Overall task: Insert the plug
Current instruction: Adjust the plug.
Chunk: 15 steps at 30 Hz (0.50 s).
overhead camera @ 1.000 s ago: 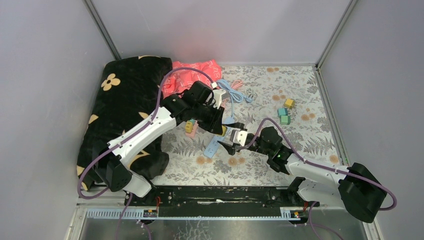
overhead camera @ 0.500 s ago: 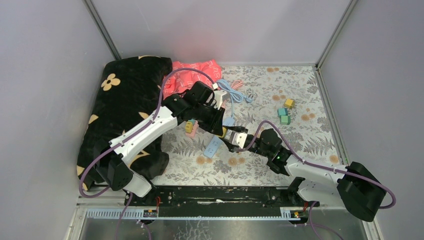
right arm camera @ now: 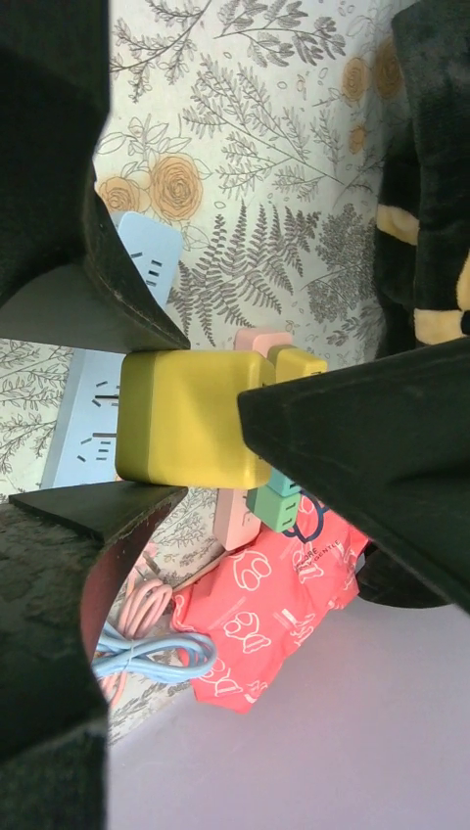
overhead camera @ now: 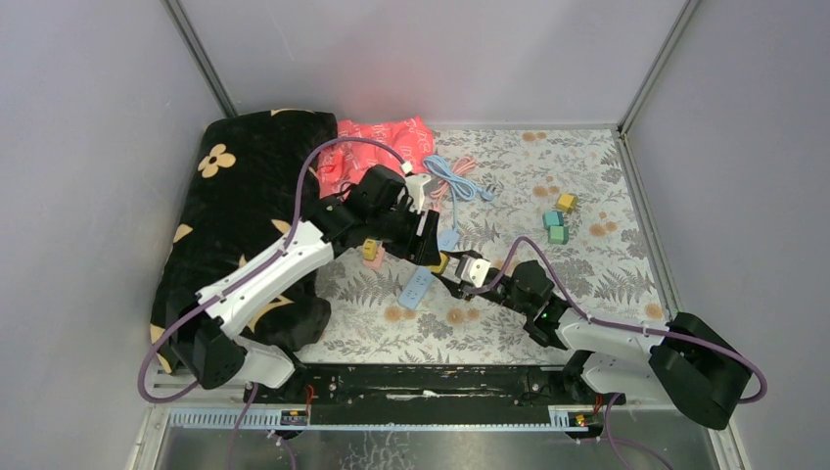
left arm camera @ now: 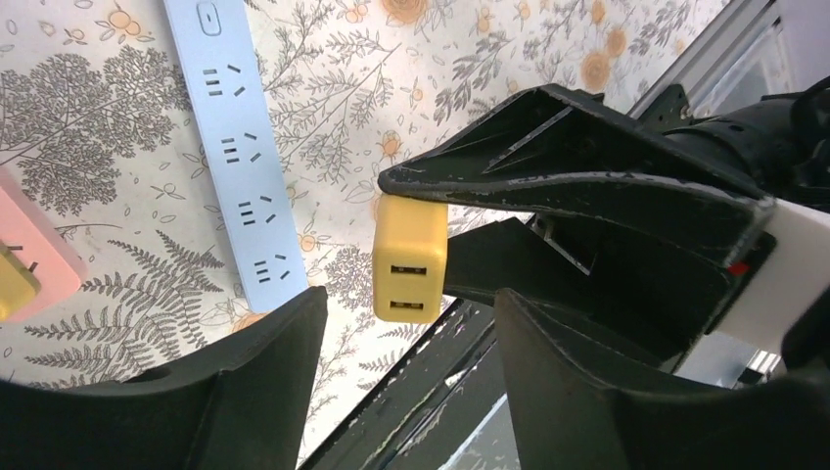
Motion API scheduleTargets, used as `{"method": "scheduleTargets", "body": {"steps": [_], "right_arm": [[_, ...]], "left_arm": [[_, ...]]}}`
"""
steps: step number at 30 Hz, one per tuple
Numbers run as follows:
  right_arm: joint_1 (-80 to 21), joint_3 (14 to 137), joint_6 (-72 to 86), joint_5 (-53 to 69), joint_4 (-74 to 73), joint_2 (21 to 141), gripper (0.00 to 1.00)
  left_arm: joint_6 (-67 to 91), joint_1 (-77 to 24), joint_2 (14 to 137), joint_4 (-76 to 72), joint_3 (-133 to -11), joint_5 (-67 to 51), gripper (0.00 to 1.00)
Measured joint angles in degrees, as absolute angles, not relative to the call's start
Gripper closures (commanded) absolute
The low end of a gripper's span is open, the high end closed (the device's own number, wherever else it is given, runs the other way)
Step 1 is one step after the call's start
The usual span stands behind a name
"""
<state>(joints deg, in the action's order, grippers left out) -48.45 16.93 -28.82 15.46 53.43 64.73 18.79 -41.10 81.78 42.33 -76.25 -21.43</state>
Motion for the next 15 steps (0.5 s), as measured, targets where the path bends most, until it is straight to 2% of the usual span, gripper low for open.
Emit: {"method": "scheduleTargets", "body": {"steps": [3, 15], "right_arm": [[-48.45, 16.51, -27.14, 14.63, 54.89, 64.9, 1.0], [-48.45, 13.82, -14.98, 12.43, 68.62, 70.7, 1.0]], "left_arm": [[20.12, -41.04, 79.22, 39.9, -74.3, -20.56, 0.24], [25.69, -39.55, 73.17, 29.34, -63.7, -20.36, 0.24]]}}
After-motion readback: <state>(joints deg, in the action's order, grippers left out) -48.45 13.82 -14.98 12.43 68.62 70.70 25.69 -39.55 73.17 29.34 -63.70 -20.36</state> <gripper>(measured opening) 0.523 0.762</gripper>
